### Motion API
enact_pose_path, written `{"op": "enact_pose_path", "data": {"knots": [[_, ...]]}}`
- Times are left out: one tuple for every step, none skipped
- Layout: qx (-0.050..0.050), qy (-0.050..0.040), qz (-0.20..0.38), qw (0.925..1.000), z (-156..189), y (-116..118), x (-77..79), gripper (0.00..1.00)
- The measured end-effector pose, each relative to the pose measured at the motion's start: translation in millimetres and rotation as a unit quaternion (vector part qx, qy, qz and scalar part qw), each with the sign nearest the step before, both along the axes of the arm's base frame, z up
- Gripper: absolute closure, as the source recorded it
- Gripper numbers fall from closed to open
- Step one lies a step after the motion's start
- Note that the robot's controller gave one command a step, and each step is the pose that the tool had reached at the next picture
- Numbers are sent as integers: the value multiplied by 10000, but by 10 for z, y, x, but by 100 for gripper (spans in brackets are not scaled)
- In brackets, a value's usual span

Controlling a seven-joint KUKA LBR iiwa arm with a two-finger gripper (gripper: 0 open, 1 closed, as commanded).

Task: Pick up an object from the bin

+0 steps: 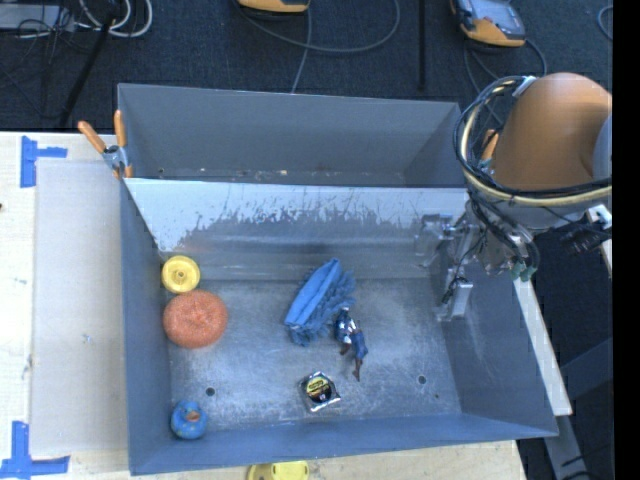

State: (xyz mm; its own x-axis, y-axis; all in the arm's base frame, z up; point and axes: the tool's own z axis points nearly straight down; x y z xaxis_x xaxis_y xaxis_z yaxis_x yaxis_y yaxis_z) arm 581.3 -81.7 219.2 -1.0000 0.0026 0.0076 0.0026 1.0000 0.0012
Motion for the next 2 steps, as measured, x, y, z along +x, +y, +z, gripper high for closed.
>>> {"op": "enact_pose_path", "data": {"knots": [[-5, -39, 8, 10000, 47, 2, 14, 0], [-10, -63, 237, 9997, -350, 254, 48, 0]]}}
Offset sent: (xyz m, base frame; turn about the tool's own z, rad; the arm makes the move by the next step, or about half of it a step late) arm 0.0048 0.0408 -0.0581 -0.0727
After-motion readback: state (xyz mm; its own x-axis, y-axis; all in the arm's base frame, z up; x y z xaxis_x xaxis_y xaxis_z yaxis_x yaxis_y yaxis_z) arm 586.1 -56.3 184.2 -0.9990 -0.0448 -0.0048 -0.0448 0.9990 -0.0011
